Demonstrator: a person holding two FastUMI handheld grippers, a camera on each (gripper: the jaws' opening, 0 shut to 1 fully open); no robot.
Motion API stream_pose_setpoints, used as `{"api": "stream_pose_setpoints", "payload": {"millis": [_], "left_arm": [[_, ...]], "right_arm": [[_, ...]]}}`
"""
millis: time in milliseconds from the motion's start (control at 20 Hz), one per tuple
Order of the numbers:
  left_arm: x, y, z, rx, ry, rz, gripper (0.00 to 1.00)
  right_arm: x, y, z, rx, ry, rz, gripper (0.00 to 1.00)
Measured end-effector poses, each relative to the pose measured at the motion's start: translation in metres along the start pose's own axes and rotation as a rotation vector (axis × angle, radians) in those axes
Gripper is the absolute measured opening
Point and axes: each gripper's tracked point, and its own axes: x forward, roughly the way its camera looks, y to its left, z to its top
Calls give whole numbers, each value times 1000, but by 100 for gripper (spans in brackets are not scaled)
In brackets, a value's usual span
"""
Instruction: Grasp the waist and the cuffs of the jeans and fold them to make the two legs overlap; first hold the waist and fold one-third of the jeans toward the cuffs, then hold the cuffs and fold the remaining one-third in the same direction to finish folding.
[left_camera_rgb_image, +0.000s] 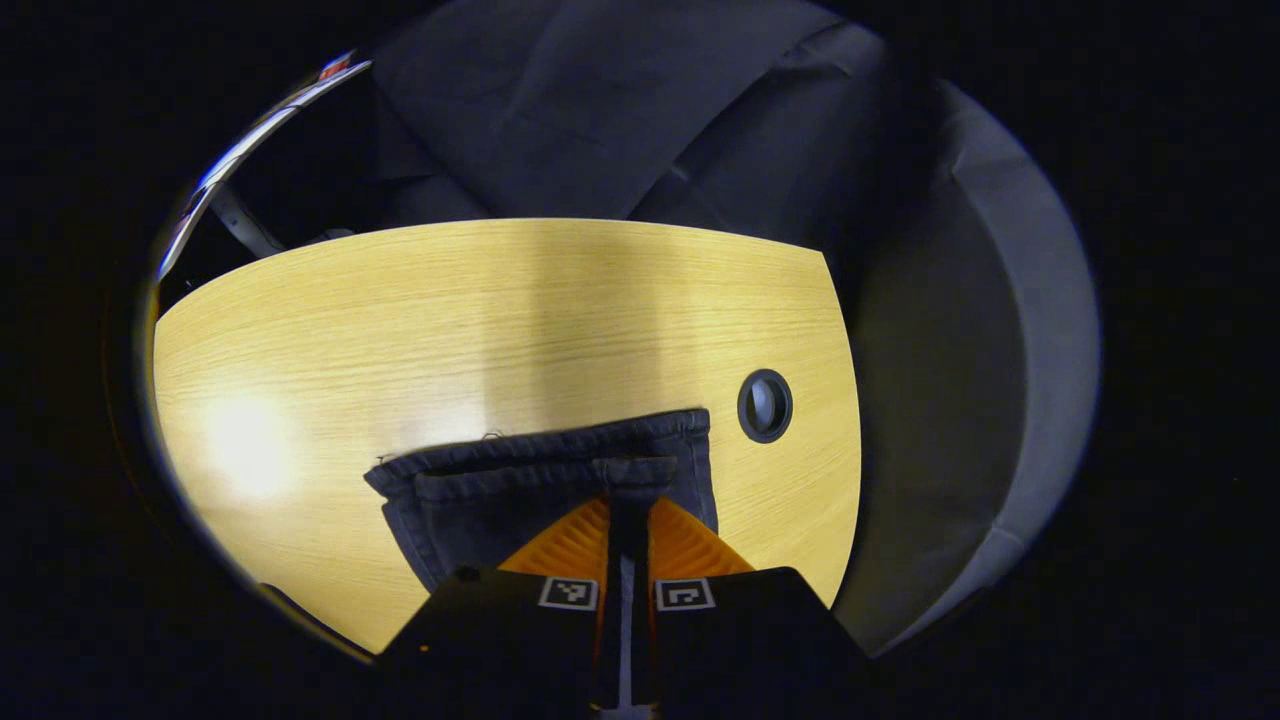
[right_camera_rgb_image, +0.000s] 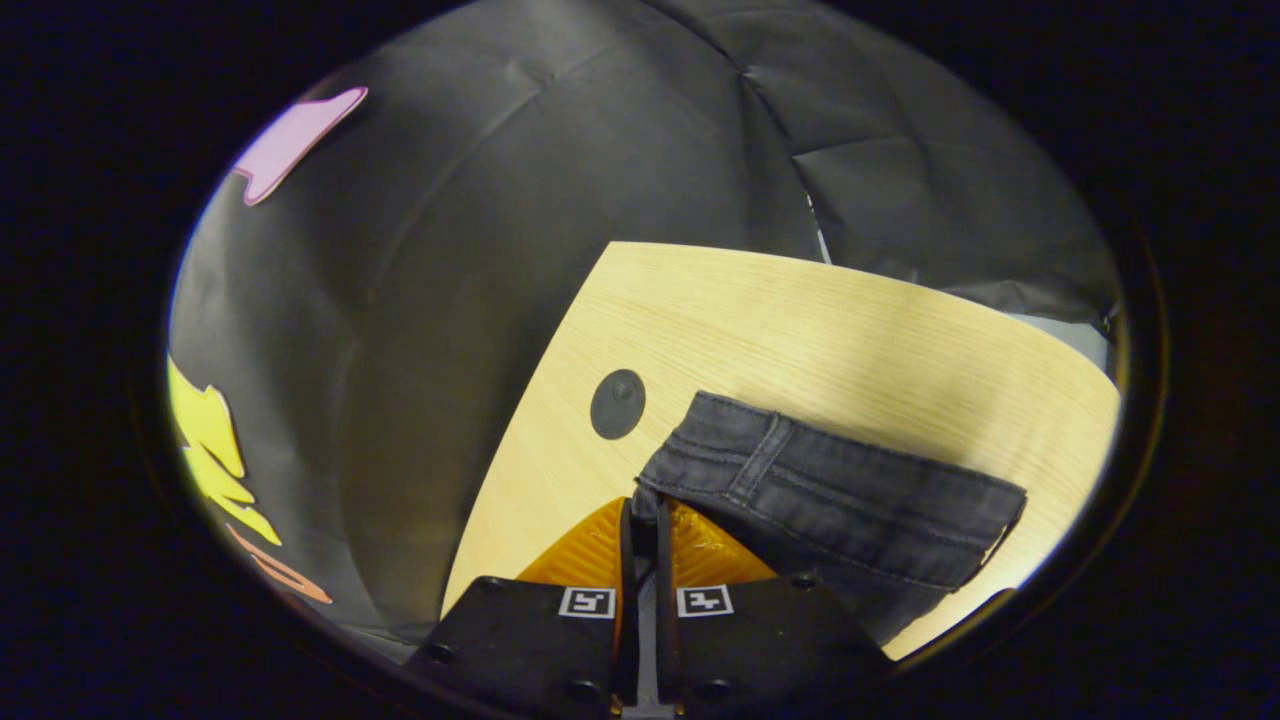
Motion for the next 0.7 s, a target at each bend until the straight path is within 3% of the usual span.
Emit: {"api": "stream_pose_setpoints", "payload": {"millis": [50, 150, 250, 350, 450, 500, 700], "left_arm": [[-7, -9, -4, 16, 8, -42, 16], [-22, -29, -2, 48, 1, -121, 57], [-44, -34, 11, 106, -76, -142, 99], [-76, -44, 22, 173, -133, -188, 100], [-117, -60, 28, 227, -172, -255, 100], [-99, -53, 26, 253, -200, -290, 100], [-196, -93, 32, 384, -312, -444, 99]], "right_arm": [[0, 2, 0, -3, -6, 6, 9], [3, 12, -5, 0, -4, 31, 12], [0, 21, -8, -6, -3, 62, 48], [-2, 31, -10, -46, -10, 67, 84], [-11, 35, -15, -117, 5, 65, 98], [-17, 42, -17, -140, 4, 78, 98], [-56, 60, -24, -212, 6, 144, 98]]}}
